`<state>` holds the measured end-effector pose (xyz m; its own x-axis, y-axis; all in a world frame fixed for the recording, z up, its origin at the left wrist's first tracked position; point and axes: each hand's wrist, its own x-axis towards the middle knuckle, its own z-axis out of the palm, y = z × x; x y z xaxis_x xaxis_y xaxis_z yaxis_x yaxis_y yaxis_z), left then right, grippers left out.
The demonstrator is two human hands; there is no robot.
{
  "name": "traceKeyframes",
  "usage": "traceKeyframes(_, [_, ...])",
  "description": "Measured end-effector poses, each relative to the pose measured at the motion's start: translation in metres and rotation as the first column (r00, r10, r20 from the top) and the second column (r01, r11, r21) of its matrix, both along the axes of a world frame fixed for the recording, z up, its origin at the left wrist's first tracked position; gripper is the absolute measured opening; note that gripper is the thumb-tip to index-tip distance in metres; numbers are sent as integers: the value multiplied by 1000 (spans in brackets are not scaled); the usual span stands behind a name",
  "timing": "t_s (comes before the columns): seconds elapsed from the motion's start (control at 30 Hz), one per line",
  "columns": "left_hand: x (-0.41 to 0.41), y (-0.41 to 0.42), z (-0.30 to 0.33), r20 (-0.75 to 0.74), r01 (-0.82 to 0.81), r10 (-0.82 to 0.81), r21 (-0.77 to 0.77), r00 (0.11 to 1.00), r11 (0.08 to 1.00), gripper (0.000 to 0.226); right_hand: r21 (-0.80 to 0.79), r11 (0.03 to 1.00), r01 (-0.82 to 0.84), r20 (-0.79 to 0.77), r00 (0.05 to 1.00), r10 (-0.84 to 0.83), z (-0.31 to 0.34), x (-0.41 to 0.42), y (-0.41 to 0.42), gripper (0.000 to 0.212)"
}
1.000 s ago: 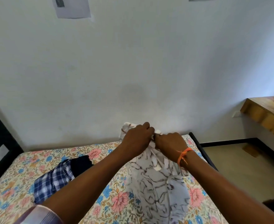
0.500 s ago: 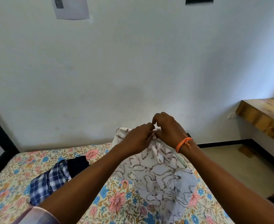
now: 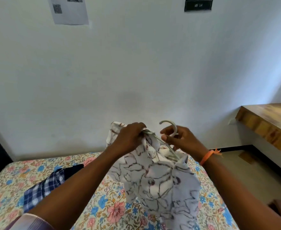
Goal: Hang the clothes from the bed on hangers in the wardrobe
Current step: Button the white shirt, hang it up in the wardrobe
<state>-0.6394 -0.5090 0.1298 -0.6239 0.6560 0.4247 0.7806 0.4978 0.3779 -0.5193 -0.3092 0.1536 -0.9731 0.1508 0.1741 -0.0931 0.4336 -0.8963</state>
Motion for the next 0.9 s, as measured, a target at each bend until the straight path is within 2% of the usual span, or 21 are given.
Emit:
traceKeyframes(0.13, [-9, 9, 16, 24, 42, -42, 13, 999, 999, 21, -163, 985, 47, -30, 998, -53, -11, -6, -15, 39])
traceKeyframes(0.2, [-10, 14, 18, 21, 19, -20, 72, 1000, 997, 28, -286, 956, 69, 27, 998, -65, -5, -16, -18, 31])
traceKeyframes(0.3, [-7, 18, 12, 72, -58, 43, 220, 996, 974, 46, -355, 928, 113, -1, 993, -121, 2, -34, -21, 25])
traceKeyframes(0.37, [6, 18, 4, 152, -170, 115, 427, 982, 888, 54, -393, 910, 133, -34, 987, -159, 7, -43, -23, 23])
traceKeyframes(0.43, [27, 18, -11, 228, -295, 201, 535, 953, 792, 47, -433, 890, 145, -56, 981, -187, 15, -51, -22, 24])
traceKeyframes(0.5, [52, 21, -32, 317, -320, 191, 430, 929, 844, 42, -473, 868, 150, -64, 977, -204, 25, -56, -22, 27])
traceKeyframes(0.57, [70, 27, -48, 433, -275, 134, 281, 892, 919, 53, -500, 856, 129, -79, 978, -194, 33, -60, -25, 25])
traceKeyframes(0.6, [74, 32, -52, 442, -267, 139, 240, 886, 933, 58, -504, 856, 116, -87, 979, -184, 37, -61, -27, 24])
traceKeyframes(0.7, [72, 43, -46, 484, -323, 152, 293, 862, 900, 52, -501, 859, 101, -112, 977, -180, 45, -61, -32, 23])
traceKeyframes(0.8, [63, 43, -41, 609, -329, 27, 390, 793, 860, 40, -531, 842, 96, -134, 971, -196, 48, -63, -29, 23])
traceKeyframes(0.9, [56, 36, -40, 603, -286, -6, 387, 797, 876, 28, -530, 845, 67, -124, 980, -156, 48, -67, -22, 21])
